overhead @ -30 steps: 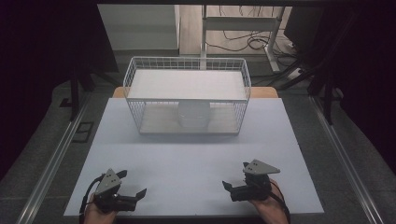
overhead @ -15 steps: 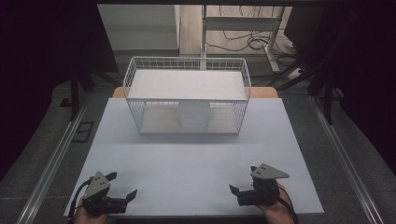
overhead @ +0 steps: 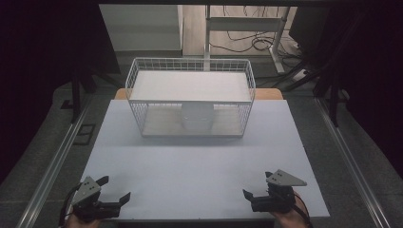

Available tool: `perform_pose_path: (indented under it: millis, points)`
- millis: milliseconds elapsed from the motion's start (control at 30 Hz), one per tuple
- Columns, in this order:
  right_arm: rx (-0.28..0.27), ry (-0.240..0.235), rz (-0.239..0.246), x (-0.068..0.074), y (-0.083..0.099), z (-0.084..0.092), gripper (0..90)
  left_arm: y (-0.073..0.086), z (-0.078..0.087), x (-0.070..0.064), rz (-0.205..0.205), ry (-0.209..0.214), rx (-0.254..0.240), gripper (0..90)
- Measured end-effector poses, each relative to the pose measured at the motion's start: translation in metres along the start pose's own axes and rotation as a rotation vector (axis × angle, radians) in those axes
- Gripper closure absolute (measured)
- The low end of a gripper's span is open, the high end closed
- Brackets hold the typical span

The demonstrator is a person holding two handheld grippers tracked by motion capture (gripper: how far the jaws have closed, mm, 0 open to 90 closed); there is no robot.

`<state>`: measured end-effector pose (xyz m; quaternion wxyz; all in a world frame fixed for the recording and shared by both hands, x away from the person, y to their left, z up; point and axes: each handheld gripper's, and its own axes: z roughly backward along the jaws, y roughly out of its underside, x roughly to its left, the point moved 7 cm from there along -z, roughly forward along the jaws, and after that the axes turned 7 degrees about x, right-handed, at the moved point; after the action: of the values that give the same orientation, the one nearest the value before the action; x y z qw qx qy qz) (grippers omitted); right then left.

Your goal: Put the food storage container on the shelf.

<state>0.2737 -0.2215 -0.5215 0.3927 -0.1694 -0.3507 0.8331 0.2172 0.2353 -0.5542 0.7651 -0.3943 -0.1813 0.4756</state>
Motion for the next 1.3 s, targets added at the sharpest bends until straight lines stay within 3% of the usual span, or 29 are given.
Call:
perform_pose_path:
  millis: [733,1300]
  points:
    - [-0.010,0.046,-0.032,-0.018,0.023,0.021,0.1,0.015,0.018,0.013,0.035,-0.047,-0.003,0.3]
    - [0.018,0.098,-0.084,-0.034,0.049,0.027,0.0,0.026,0.020,0.021,0.064,-0.070,-0.002,0.5]
